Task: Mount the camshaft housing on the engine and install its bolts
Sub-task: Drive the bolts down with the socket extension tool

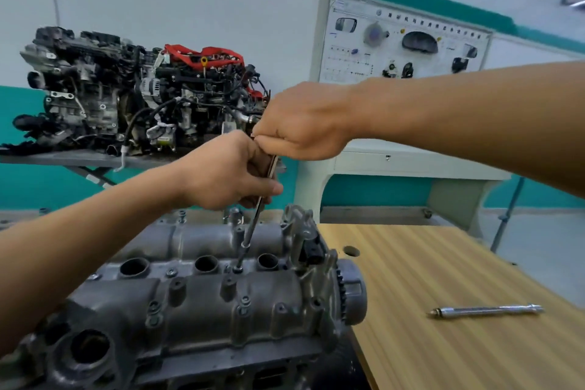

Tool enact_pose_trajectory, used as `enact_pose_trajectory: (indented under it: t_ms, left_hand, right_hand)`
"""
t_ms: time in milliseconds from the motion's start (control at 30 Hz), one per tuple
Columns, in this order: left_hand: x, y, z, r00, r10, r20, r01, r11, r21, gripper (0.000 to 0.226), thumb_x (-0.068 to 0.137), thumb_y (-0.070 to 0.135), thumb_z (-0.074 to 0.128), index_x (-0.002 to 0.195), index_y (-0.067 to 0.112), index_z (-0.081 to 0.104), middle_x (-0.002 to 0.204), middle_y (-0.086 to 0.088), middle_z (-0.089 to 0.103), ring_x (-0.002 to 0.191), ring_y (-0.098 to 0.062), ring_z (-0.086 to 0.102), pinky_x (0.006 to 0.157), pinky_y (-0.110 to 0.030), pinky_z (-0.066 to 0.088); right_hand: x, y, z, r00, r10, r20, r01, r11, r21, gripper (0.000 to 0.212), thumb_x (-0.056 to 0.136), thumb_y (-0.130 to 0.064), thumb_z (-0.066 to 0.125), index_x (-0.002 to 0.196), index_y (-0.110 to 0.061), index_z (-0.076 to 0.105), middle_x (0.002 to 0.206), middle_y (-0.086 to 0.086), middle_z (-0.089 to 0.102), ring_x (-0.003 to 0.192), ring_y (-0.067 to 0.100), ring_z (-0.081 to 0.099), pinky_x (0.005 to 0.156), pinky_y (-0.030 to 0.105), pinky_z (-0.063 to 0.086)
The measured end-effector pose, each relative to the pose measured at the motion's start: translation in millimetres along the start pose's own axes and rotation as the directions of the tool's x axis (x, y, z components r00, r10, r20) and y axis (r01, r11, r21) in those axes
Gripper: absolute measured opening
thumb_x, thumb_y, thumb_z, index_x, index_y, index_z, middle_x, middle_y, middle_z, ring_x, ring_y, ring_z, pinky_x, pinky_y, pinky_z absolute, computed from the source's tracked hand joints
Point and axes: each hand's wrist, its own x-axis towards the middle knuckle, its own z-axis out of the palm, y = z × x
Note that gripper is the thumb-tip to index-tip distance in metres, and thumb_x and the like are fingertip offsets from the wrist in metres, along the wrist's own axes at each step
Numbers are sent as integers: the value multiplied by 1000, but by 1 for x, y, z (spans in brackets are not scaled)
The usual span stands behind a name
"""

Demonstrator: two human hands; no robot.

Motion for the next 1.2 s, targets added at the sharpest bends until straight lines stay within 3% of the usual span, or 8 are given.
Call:
enact_pose_trajectory:
  t_ms: [200,433,567,733,833,967,1100,1200]
  left_hand:
    - [-6,-12,3,998,60,1,-58,972,-226,8,89,5,69,93,-1,73,78,-13,77,74,-24,75,66,-25,60]
    - [-11,-20,4,993,48,108,-6,933,-359,31,83,21,64,109,6,70,94,-8,79,94,-23,76,79,-26,60]
    - [-16,-23,13,997,24,-71,-36,985,-168,30,79,40,70,100,19,77,87,-8,79,87,-38,72,77,-53,59]
    - [-21,-22,14,950,91,-298,-98,995,-10,16,78,27,81,68,16,76,57,-2,70,55,-28,64,53,-40,52]
    - [-22,-24,10,953,123,-279,-125,992,11,26,81,25,79,60,12,70,54,-7,65,53,-31,60,50,-40,50]
    - [-26,-24,9,973,123,-194,-138,988,-69,25,84,36,70,67,17,72,57,-13,60,50,-22,48,53,-48,50]
    - [-31,-20,7,979,110,-174,-127,988,-91,35,79,46,63,79,14,76,74,-22,70,69,-47,64,67,-58,55]
    - [-29,-19,8,984,113,-138,-121,991,-53,24,88,32,66,85,11,75,77,-10,75,78,-35,71,75,-51,58]
  right_hand:
    - [-9,13,7,991,-131,42,133,990,-55,26,104,-46,29,89,-25,34,84,-6,50,77,18,47,65,31,29]
    - [-6,-3,10,998,57,38,-67,933,354,43,105,-35,40,65,-20,43,59,-7,44,55,7,43,55,22,32]
    - [1,-13,16,955,249,159,-268,957,110,33,104,-14,32,72,-9,35,62,2,37,54,12,32,48,31,24]
    - [4,-20,7,974,192,116,-198,979,40,43,107,-26,32,64,-23,31,65,2,43,59,16,44,48,29,33]
    - [1,-17,0,971,194,140,-213,967,143,44,106,-44,25,69,-26,40,70,-4,50,63,8,47,52,25,31]
    - [-8,-13,-7,985,107,136,-132,974,187,32,106,-42,29,78,-29,36,70,-11,44,62,3,42,54,22,26]
    - [-4,-19,0,981,167,100,-190,932,309,39,106,-38,35,70,-26,42,67,-9,47,61,3,44,55,18,26]
    - [-5,-23,8,961,267,72,-273,874,403,48,107,-35,35,61,-20,43,61,-5,47,56,8,44,52,20,29]
